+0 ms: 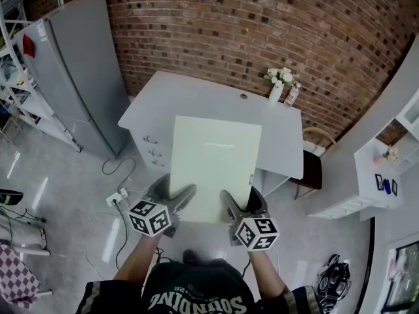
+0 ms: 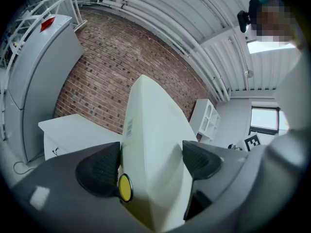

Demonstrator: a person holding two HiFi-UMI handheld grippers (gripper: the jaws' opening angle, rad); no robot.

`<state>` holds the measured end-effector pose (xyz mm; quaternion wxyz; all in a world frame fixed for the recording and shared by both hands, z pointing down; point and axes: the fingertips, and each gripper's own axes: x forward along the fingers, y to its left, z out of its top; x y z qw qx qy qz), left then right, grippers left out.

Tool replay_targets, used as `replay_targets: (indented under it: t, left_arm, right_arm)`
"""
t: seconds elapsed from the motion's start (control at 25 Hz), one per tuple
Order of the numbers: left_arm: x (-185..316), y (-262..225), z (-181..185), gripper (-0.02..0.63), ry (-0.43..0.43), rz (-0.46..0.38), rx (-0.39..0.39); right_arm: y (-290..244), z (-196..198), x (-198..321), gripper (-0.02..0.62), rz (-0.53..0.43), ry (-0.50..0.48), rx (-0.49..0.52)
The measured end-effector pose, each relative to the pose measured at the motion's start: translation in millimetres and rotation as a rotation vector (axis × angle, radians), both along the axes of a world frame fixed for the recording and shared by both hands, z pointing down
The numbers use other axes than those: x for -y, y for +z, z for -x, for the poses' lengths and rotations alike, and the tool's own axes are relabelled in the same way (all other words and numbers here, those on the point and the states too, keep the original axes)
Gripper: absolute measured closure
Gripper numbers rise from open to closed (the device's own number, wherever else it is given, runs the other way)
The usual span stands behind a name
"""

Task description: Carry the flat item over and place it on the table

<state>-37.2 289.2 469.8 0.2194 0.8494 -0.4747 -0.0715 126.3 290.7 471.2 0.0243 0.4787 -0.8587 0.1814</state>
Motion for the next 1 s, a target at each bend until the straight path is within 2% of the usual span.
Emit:
replay_targets:
  t: [0.68,1.0]
  left_arm:
    - [24,2,16,0.206,-0.003,0.004,-0.015]
    - [74,10,17,0.207,-0.001,0.018,-0.011]
  right_arm:
    - [-1,15,24,0.218,0.0,0.003,-0.004]
    - [8,17,74,0.218,0.014,0.003,-0.005]
